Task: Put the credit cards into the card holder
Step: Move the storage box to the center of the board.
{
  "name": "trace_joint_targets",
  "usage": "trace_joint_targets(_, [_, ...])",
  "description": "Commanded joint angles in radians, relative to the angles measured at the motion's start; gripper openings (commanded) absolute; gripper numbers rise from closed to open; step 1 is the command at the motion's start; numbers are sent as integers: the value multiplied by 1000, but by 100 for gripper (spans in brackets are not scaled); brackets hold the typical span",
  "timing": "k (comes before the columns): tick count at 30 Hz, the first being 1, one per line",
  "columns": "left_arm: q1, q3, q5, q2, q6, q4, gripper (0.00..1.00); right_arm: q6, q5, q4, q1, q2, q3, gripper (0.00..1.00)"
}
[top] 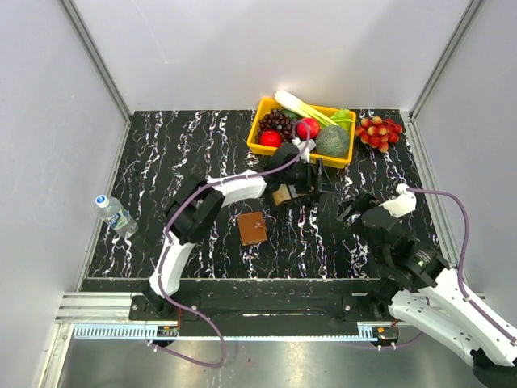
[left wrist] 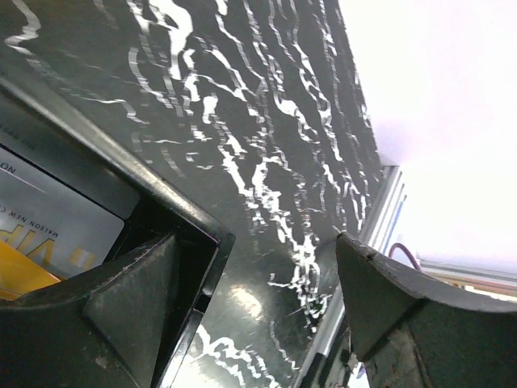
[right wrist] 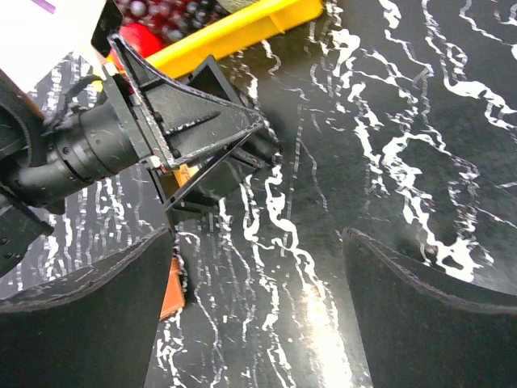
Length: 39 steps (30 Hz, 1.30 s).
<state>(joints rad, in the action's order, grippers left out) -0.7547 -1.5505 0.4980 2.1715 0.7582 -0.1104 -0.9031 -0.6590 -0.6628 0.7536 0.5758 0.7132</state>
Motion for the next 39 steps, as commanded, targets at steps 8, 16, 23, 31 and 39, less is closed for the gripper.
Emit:
trace_joint_targets(8, [-78,-45,13,-53,99,-173,86,-125,-103,-185,0,30,19,89])
trace_joint_targets(16, [-22,91,-174,-340,-158,49,92,-178,-10,-127,-3,157,28,92])
trace_joint_targets(23, [109,340,-227,-484,-260,115,97,-60,247,84,-89,402,86,93])
trace_joint_targets(31, [250,212,85,-287,-407,40,99,-43,473,160,-207,639,187,98])
trace_joint_targets(39, [268,193,162,-155,-418,-138,99,-20,561,229,-269,654,144,98])
